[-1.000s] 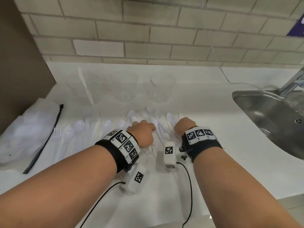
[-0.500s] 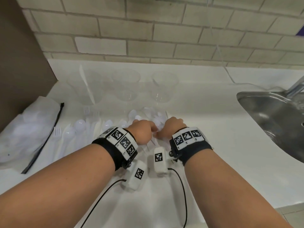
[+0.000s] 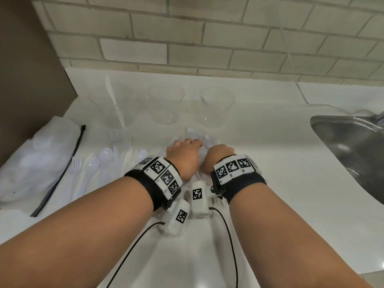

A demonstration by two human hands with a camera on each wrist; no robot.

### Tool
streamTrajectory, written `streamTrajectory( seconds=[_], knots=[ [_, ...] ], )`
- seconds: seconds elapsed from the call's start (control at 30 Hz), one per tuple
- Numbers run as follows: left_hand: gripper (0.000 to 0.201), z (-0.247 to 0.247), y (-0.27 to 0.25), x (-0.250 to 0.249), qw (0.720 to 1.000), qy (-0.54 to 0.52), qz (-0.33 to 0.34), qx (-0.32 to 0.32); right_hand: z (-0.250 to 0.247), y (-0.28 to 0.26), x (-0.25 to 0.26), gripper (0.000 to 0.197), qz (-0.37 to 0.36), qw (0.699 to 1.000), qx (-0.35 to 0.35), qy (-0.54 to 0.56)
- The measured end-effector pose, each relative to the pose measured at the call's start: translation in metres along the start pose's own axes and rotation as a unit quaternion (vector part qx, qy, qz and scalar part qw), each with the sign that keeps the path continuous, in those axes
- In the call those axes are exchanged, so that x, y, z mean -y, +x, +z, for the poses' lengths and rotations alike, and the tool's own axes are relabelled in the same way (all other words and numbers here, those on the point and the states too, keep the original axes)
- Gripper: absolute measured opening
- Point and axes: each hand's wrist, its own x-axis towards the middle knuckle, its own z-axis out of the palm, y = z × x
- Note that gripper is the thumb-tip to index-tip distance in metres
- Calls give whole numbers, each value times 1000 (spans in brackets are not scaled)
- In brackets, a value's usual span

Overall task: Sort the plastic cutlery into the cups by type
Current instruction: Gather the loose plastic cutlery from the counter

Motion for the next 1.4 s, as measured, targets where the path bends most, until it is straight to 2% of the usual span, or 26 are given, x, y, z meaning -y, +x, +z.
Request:
streamTrajectory(
  seconds=[0.17,0.33,0.4,0.63,0.8,0.93,1.1,1.2,1.3,1.4],
  knots=[
    [90,-10,14,-4,995,86,-3,43,0,2,-6,50,26,999,20,24],
    [78,-14,18,-10,991,88,28,91,-4,3,-13,55,36,996,40,72],
    [68,-14,17,-10,992,73,47,95,-5,6,-12,51,19,997,42,69],
    [51,-19,13,-9,993,-26,63,98,-11,6,-3,11,-53,998,16,39],
    [56,-24,12,7,991,-96,57,74,-18,7,-5,22,-30,996,70,55],
    [66,-20,7,14,996,6,45,77,-20,12,-4,37,-28,992,119,22],
    [73,-24,-4,16,991,63,69,92,-21,14,-3,42,-22,993,114,27],
    [73,-31,-11,10,989,91,64,95,-20,15,-5,33,-13,993,113,35],
    [74,-33,-14,7,989,99,64,94,-16,17,-8,12,-2,994,83,67],
    [72,-32,-11,9,989,97,61,97,-15,16,-15,9,-1,993,58,98]
  ],
)
